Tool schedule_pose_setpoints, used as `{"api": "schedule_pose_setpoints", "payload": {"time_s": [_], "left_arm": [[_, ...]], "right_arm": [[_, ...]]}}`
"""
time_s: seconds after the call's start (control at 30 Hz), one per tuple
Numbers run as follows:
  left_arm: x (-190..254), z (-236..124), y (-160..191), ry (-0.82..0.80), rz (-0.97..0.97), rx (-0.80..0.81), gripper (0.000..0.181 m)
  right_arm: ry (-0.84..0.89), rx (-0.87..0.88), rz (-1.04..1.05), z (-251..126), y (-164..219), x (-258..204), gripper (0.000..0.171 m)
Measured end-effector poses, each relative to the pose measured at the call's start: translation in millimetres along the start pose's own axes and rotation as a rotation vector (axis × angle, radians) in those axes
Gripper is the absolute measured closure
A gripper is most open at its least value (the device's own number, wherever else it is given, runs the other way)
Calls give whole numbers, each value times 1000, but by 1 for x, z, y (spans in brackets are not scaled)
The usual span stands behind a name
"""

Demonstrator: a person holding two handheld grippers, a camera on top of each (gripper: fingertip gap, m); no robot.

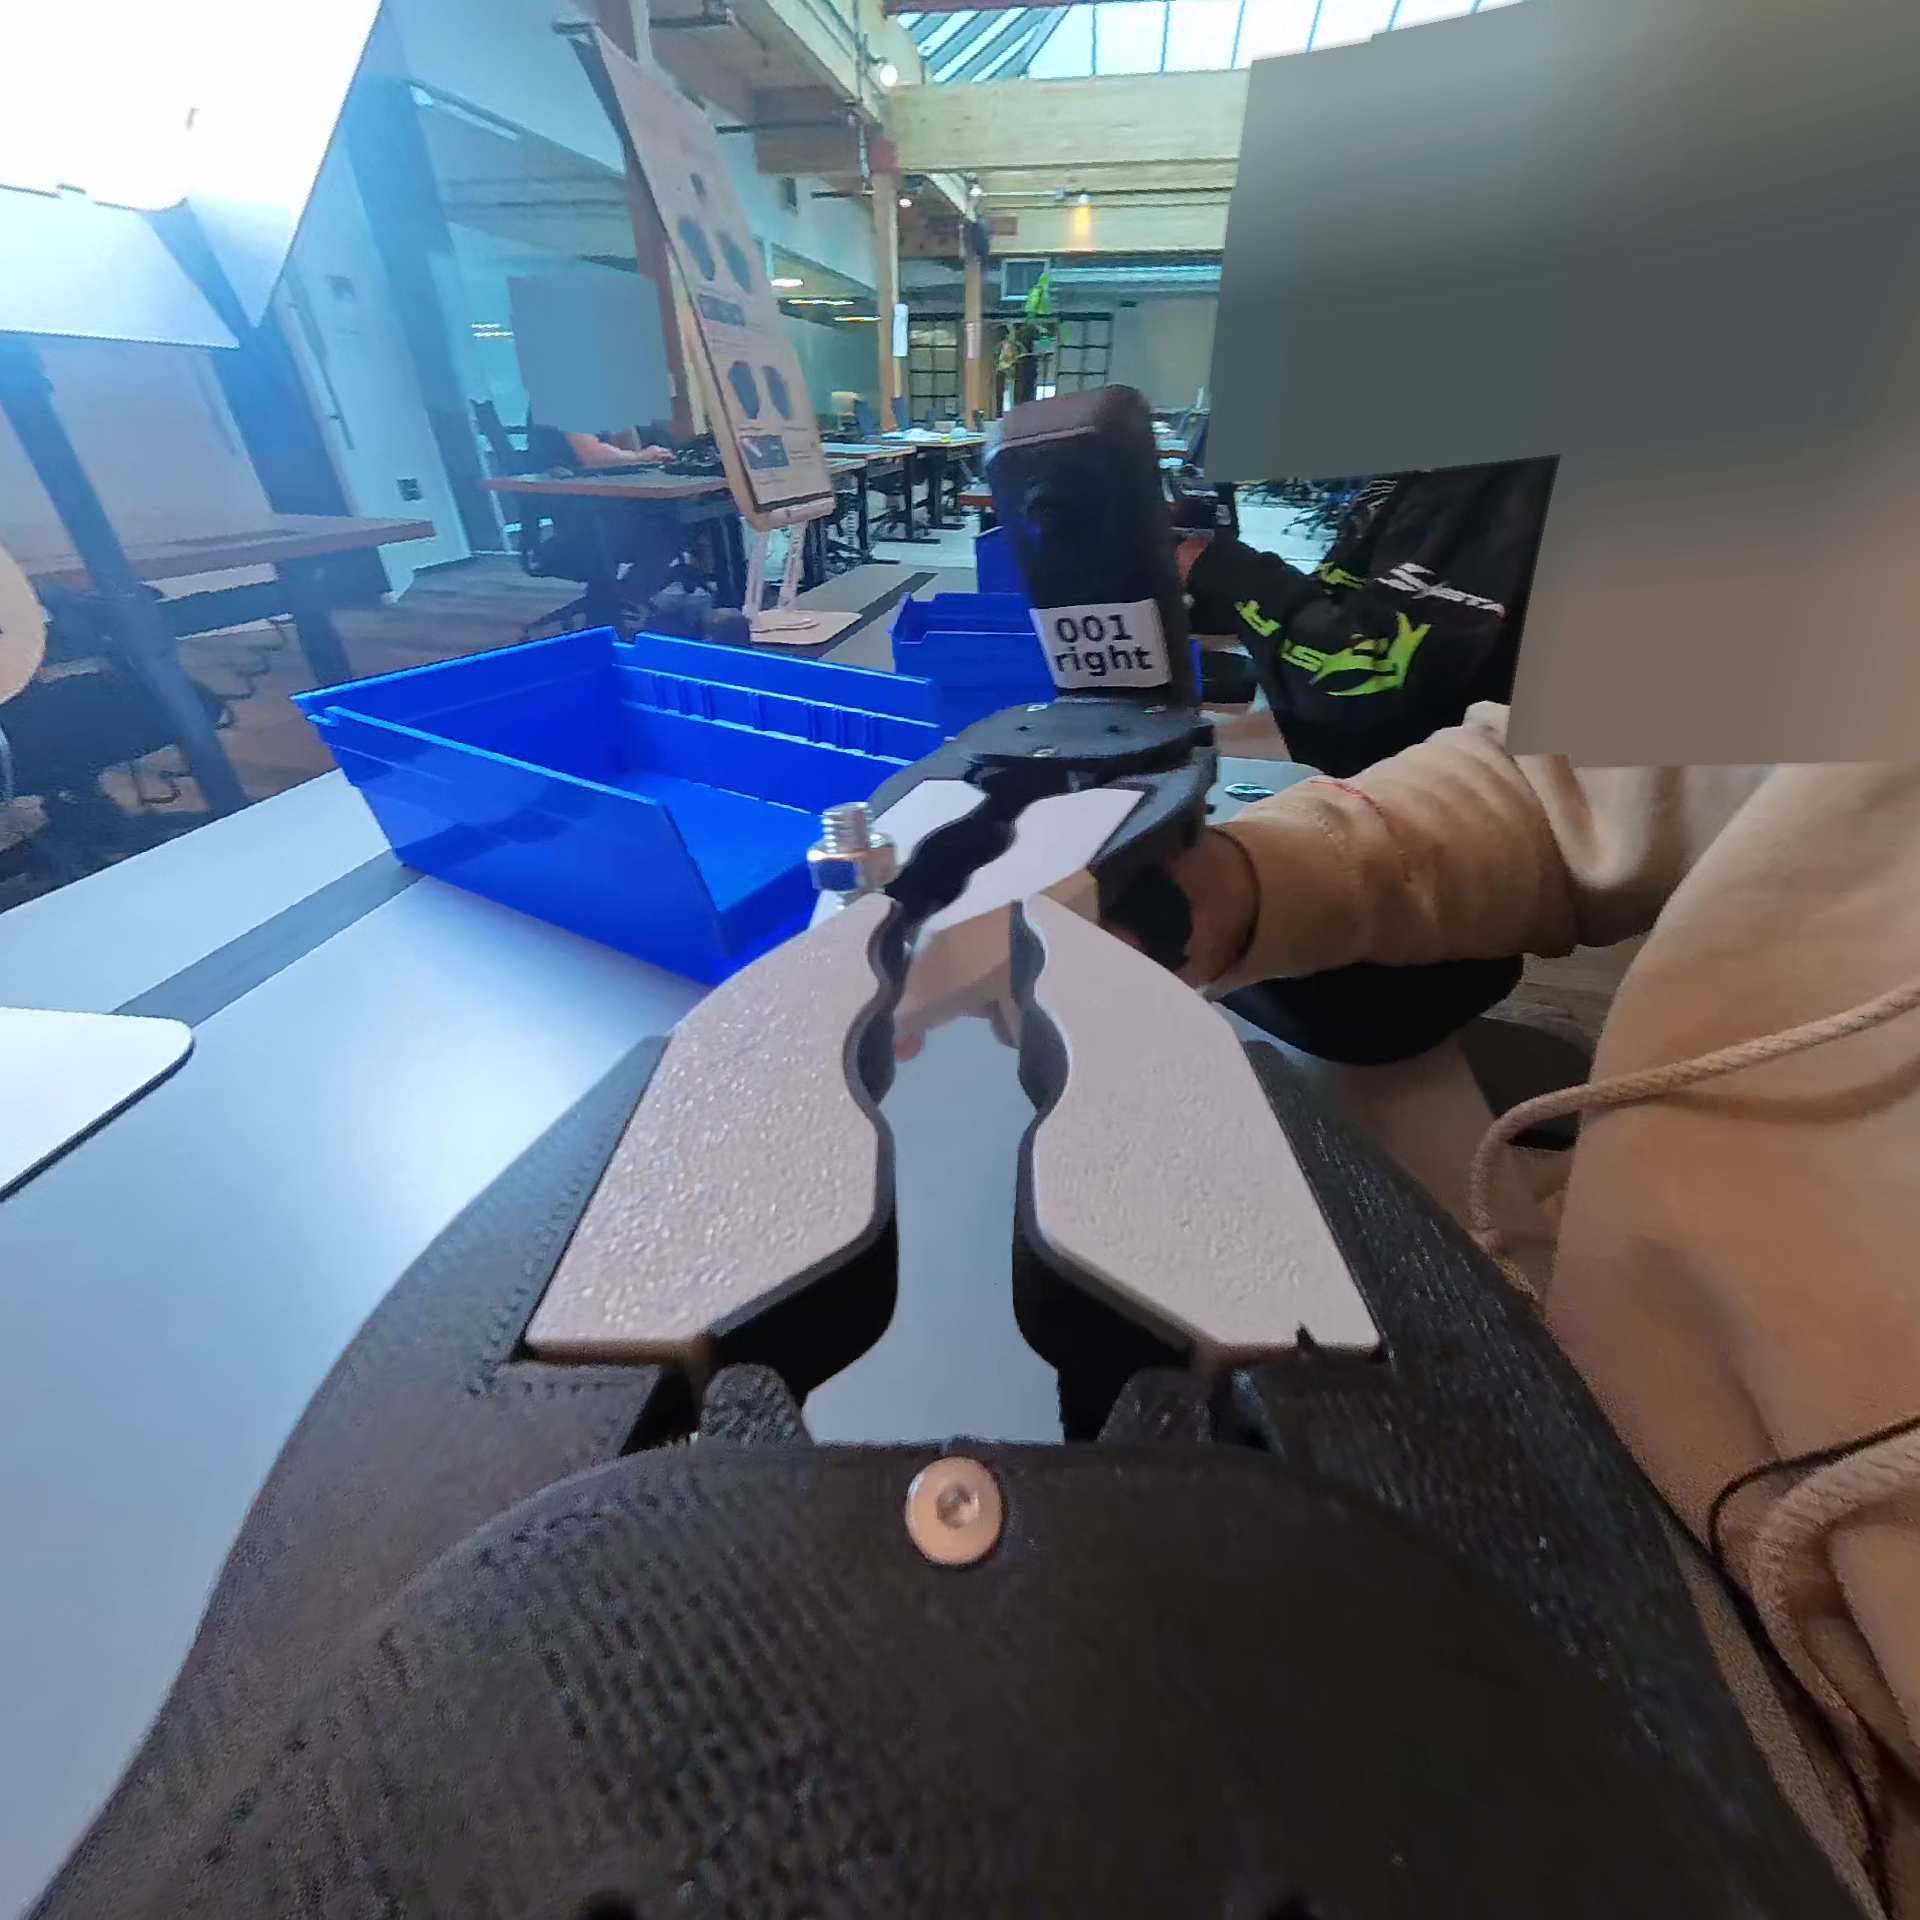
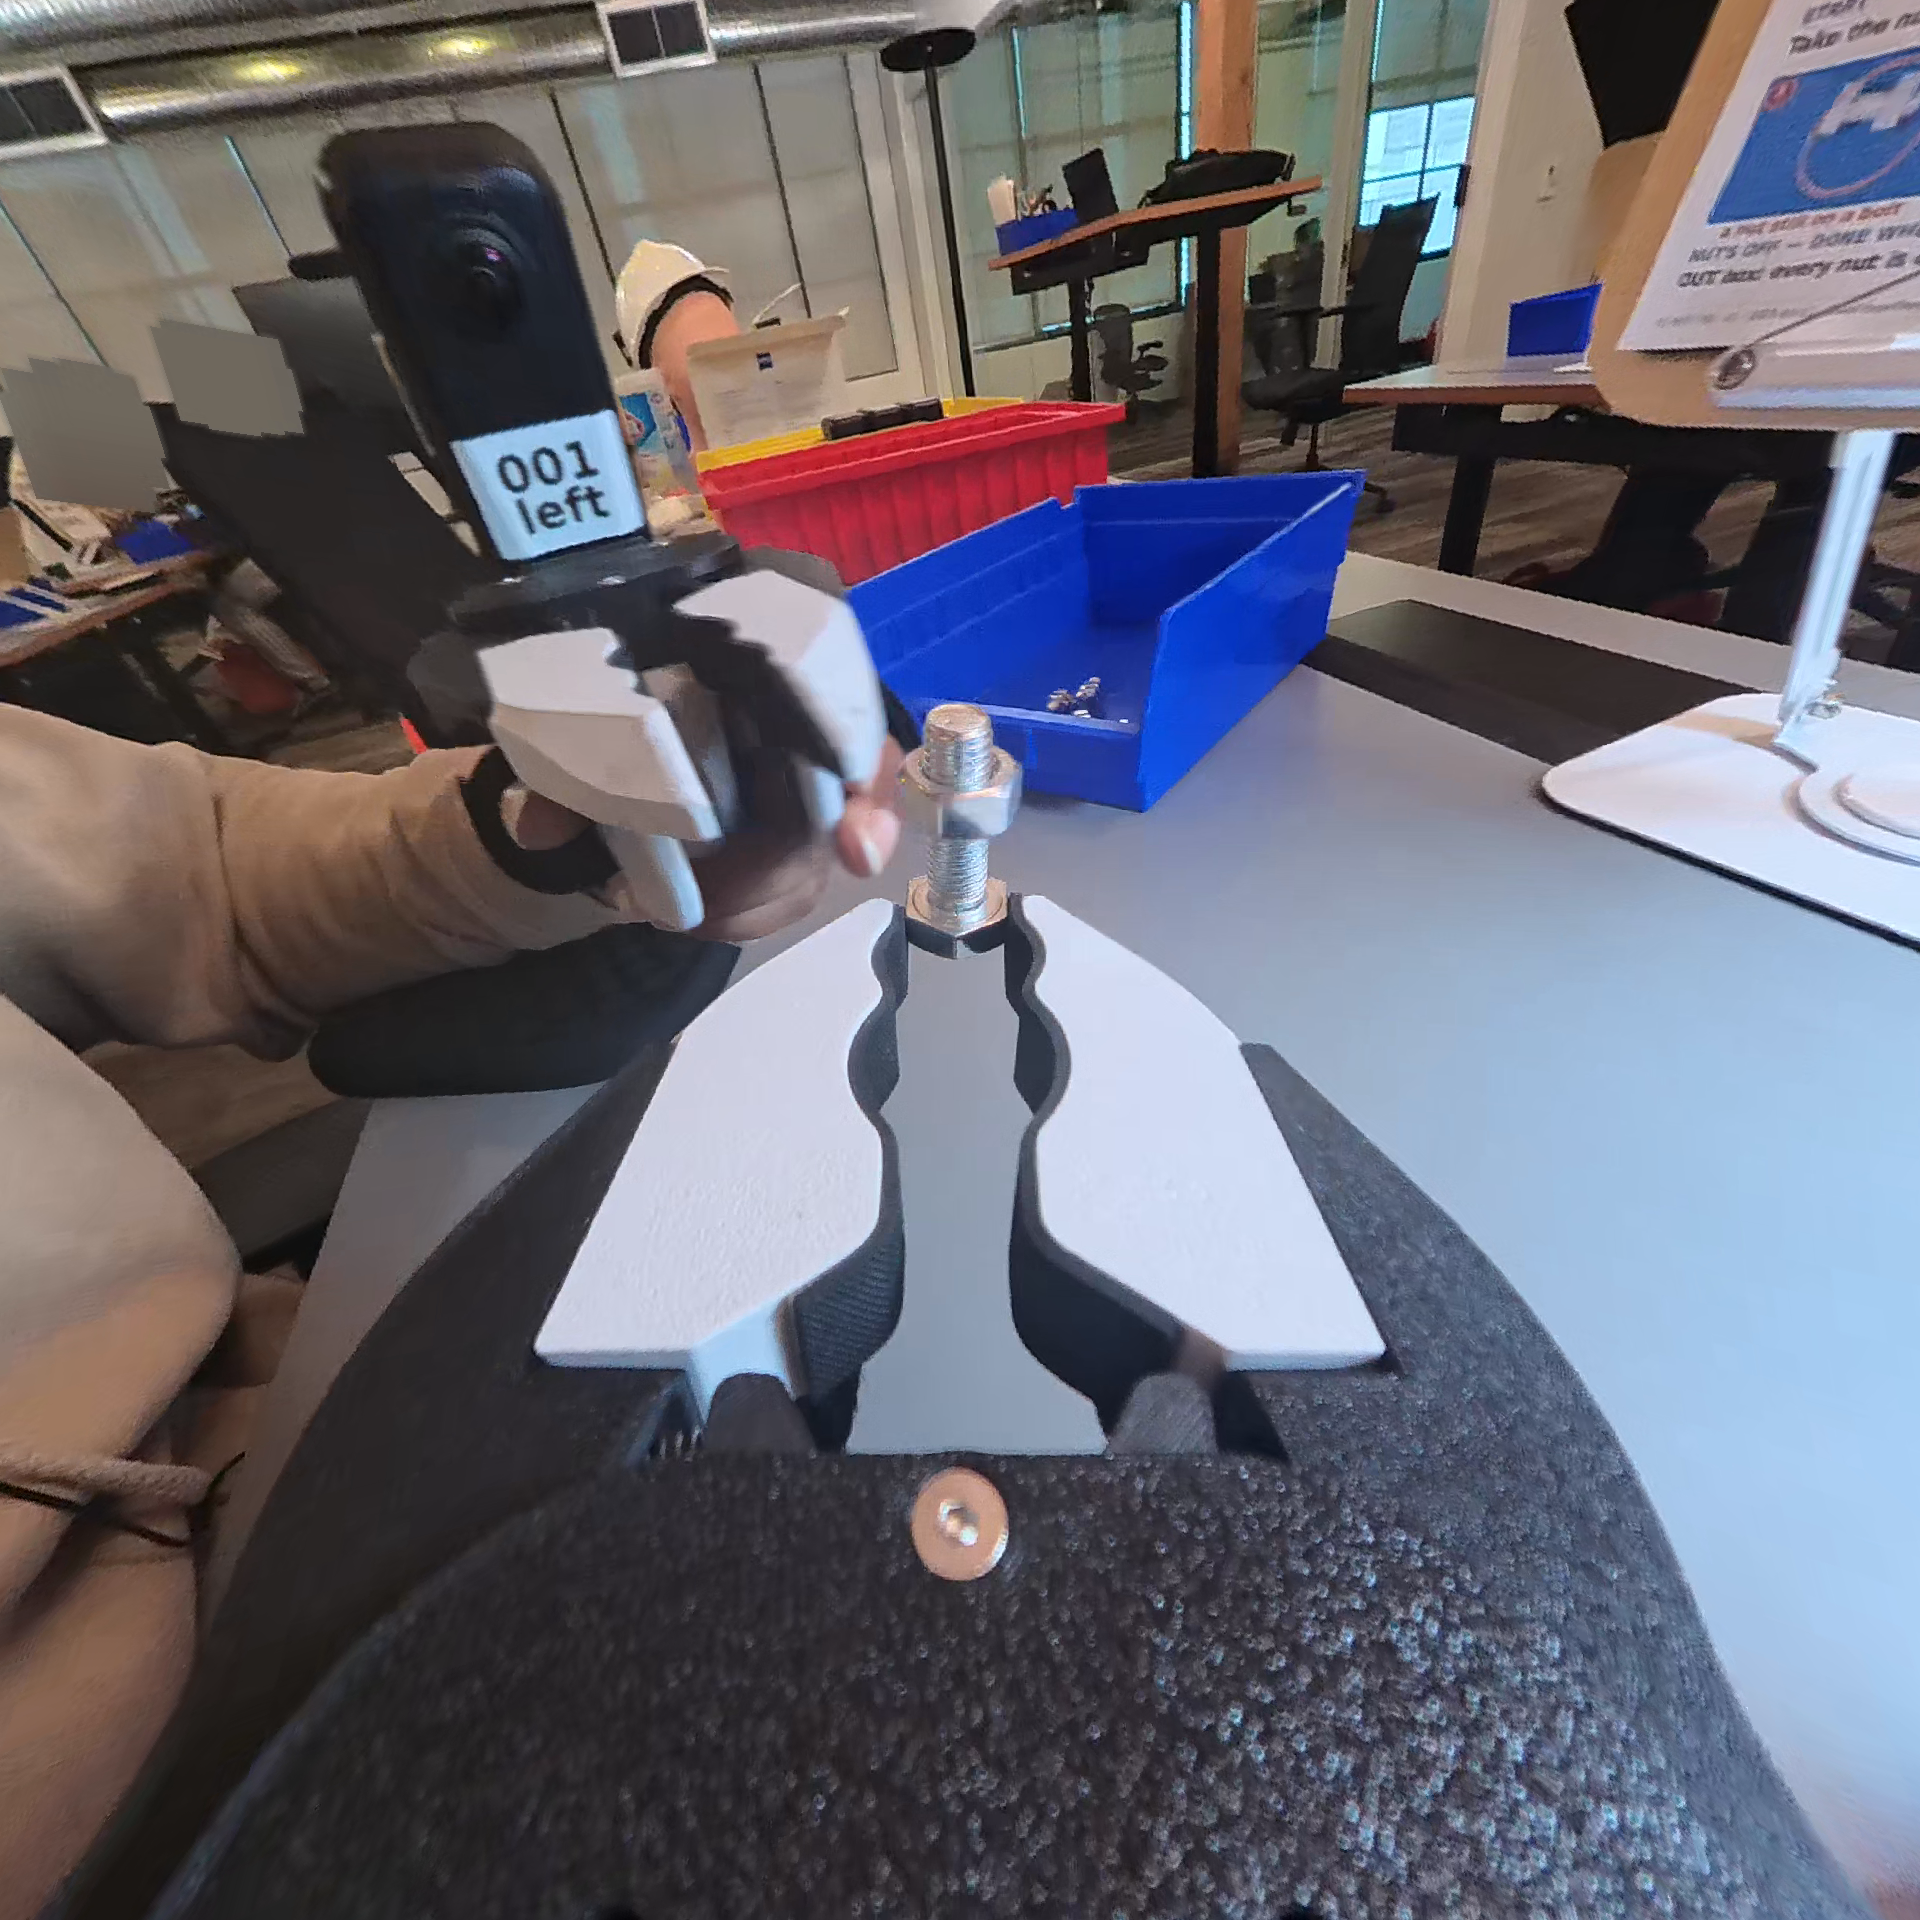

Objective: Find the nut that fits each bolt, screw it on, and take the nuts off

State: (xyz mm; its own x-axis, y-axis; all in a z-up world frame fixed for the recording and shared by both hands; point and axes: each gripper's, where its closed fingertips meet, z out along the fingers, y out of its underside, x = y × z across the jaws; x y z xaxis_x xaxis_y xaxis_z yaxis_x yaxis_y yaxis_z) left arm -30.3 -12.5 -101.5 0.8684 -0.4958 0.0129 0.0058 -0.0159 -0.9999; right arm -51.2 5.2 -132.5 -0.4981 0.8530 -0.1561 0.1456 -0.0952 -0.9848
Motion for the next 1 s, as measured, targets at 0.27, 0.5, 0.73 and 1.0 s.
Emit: {"api": "schedule_pose_setpoints", "payload": {"time_s": [0.27,0.5,0.73,1.0], "left_arm": [[8,2,4,49,-16,-17,170],[-5,4,5,-28,-26,-9,146],[-1,-1,6,19,-36,-30,167],[-9,3,12,-33,-21,-52,139]], "right_arm": [[-24,-24,-12,4,5,-8,154],[-18,-57,-26,4,7,-7,153],[-19,-130,-59,6,16,-10,154],[-14,-166,-85,6,19,-9,154]]}}
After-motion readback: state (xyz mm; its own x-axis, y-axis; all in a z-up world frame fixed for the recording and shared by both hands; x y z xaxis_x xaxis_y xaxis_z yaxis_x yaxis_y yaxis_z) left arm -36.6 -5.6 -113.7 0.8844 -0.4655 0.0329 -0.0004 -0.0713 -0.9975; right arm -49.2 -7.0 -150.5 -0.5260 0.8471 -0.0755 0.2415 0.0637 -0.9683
